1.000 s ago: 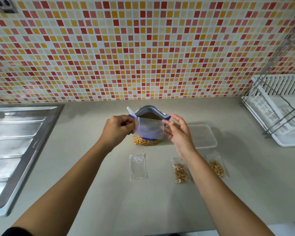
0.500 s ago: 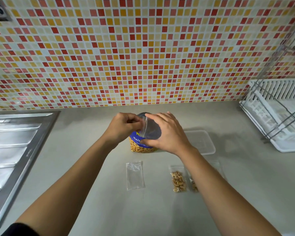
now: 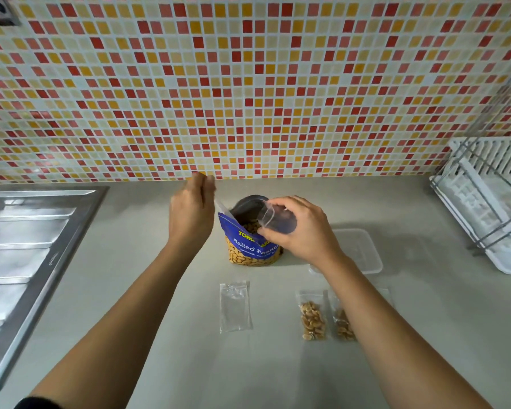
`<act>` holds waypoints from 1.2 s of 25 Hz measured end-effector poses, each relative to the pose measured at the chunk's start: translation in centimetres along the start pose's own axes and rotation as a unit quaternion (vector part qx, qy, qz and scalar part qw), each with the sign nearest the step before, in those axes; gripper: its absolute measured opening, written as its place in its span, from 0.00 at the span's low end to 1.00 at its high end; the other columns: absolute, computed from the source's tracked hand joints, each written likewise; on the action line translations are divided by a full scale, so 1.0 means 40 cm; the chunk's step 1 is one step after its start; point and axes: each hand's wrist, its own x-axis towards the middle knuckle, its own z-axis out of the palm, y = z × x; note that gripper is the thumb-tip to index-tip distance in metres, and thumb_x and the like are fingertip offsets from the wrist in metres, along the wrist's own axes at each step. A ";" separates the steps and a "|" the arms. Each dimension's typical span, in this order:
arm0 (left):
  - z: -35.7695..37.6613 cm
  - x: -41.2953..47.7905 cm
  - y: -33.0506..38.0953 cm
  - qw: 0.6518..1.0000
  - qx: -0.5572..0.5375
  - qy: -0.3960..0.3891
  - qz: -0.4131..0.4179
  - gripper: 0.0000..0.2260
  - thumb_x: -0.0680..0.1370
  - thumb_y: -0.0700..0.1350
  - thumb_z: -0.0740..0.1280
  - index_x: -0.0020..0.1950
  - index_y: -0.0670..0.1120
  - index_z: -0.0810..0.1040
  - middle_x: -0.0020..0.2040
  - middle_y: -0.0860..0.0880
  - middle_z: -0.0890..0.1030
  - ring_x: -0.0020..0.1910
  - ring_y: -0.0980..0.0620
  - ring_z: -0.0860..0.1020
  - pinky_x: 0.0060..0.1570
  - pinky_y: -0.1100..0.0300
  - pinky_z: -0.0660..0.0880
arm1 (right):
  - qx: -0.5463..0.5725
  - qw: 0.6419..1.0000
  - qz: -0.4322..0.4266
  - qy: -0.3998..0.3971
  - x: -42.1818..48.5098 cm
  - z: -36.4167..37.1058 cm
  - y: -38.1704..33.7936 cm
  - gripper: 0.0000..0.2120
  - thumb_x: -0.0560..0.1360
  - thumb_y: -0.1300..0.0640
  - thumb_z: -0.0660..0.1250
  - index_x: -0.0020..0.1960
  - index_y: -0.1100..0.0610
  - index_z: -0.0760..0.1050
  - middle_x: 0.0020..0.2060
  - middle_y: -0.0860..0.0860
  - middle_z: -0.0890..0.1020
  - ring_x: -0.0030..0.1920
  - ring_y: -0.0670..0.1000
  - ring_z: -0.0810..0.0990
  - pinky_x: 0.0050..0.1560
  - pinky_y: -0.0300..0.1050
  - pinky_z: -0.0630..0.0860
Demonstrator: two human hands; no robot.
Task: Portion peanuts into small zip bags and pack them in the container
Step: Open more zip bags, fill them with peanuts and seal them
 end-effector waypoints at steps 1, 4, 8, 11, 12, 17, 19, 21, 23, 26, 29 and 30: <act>0.003 0.005 -0.013 1.000 0.010 0.000 -0.012 0.12 0.81 0.48 0.57 0.54 0.41 0.72 0.52 0.43 0.78 0.44 0.51 0.73 0.38 0.63 0.66 | 0.012 1.000 0.021 -0.002 -0.004 0.002 0.008 0.23 0.63 0.45 0.76 0.56 0.50 0.77 0.47 0.43 0.81 0.44 0.41 0.77 0.45 0.36 0.75; 0.031 0.006 -0.048 0.989 0.081 -0.116 -0.034 0.16 0.78 0.50 0.63 0.60 0.42 0.73 0.54 0.44 0.76 0.48 0.51 0.74 0.43 0.59 0.69 | 0.073 0.993 0.088 -0.007 -0.015 0.014 0.023 0.23 0.64 0.47 0.77 0.56 0.52 0.76 0.44 0.41 0.80 0.43 0.41 0.79 0.44 0.38 0.77; 0.059 0.015 -0.033 0.988 0.065 -0.136 0.040 0.09 0.77 0.46 0.66 0.51 0.42 0.79 0.43 0.45 0.81 0.42 0.47 0.78 0.37 0.62 0.72 | 0.125 0.982 0.143 0.008 -0.013 0.026 0.038 0.23 0.64 0.46 0.76 0.56 0.51 0.76 0.43 0.42 0.81 0.44 0.43 0.80 0.44 0.36 0.77; 0.079 0.020 -0.008 0.965 0.098 -0.228 0.084 0.09 0.77 0.47 0.64 0.49 0.43 0.80 0.40 0.43 0.82 0.39 0.47 0.76 0.33 0.61 0.67 | 0.161 0.972 0.171 0.006 -0.008 0.020 0.045 0.21 0.64 0.46 0.77 0.54 0.49 0.76 0.42 0.42 0.82 0.45 0.40 0.80 0.41 0.28 0.74; 0.081 0.023 -0.005 0.969 0.101 -0.205 0.090 0.09 0.78 0.47 0.64 0.49 0.43 0.81 0.40 0.43 0.82 0.40 0.46 0.76 0.34 0.59 0.67 | 0.169 0.970 0.177 0.001 -0.008 0.017 0.046 0.20 0.64 0.46 0.77 0.54 0.49 0.76 0.42 0.41 0.81 0.44 0.39 0.80 0.39 0.26 0.73; 0.084 0.015 -0.008 0.968 0.225 -0.115 0.017 0.10 0.79 0.49 0.60 0.48 0.48 0.79 0.43 0.47 0.79 0.60 0.45 0.68 0.53 0.49 0.63 | 0.200 0.958 0.203 -0.015 -0.013 0.006 0.056 0.19 0.66 0.45 0.75 0.53 0.47 0.74 0.41 0.39 0.80 0.45 0.37 0.79 0.37 0.26 0.73; 0.102 0.001 -0.003 0.966 0.192 -0.157 -0.069 0.11 0.79 0.49 0.59 0.40 0.49 0.77 0.42 0.47 0.76 0.57 0.46 0.69 0.53 0.47 0.62 | 0.209 0.955 0.207 -0.023 -0.012 0.004 0.060 0.20 0.65 0.43 0.74 0.53 0.46 0.73 0.44 0.41 0.81 0.47 0.42 0.80 0.42 0.32 0.74; 0.113 0.003 0.002 0.972 0.128 -0.137 -0.144 0.11 0.78 0.47 0.59 0.37 0.50 0.76 0.42 0.47 0.76 0.49 0.46 0.72 0.53 0.47 0.63 | 0.213 0.953 0.212 -0.036 -0.011 0.000 0.063 0.21 0.65 0.43 0.74 0.54 0.45 0.73 0.44 0.40 0.80 0.49 0.43 0.80 0.45 0.35 0.75; 0.119 0.009 0.002 0.972 0.095 -0.116 -0.180 0.11 0.78 0.46 0.59 0.39 0.49 0.77 0.41 0.46 0.77 0.43 0.47 0.72 0.55 0.47 0.66 | 0.218 0.951 0.213 -0.050 -0.011 -0.005 0.062 0.21 0.65 0.43 0.74 0.55 0.45 0.72 0.44 0.38 0.79 0.49 0.41 0.79 0.45 0.34 0.75; 0.119 0.017 0.003 0.972 0.059 -0.114 -0.198 0.10 0.78 0.47 0.59 0.40 0.49 0.77 0.41 0.47 0.79 0.44 0.47 0.75 0.57 0.43 0.71 | 0.217 0.952 0.210 -0.058 -0.012 -0.010 0.059 0.21 0.66 0.44 0.74 0.56 0.46 0.72 0.43 0.36 0.77 0.48 0.37 0.77 0.43 0.31 0.73; 0.122 0.014 0.006 0.975 0.063 -0.104 -0.185 0.09 0.78 0.46 0.59 0.40 0.52 0.77 0.44 0.47 0.79 0.45 0.47 0.74 0.55 0.46 0.69 | 0.209 0.953 0.209 -0.061 -0.012 -0.012 0.061 0.21 0.66 0.44 0.74 0.55 0.45 0.71 0.43 0.35 0.77 0.46 0.36 0.77 0.41 0.30 0.73; 0.124 0.010 0.009 0.976 0.051 -0.101 -0.185 0.09 0.78 0.46 0.59 0.40 0.52 0.77 0.44 0.47 0.79 0.45 0.47 0.75 0.55 0.46 0.69 | 0.209 0.953 0.209 -0.062 -0.012 -0.014 0.058 0.21 0.66 0.44 0.74 0.55 0.45 0.71 0.42 0.35 0.77 0.46 0.36 0.77 0.40 0.30 0.73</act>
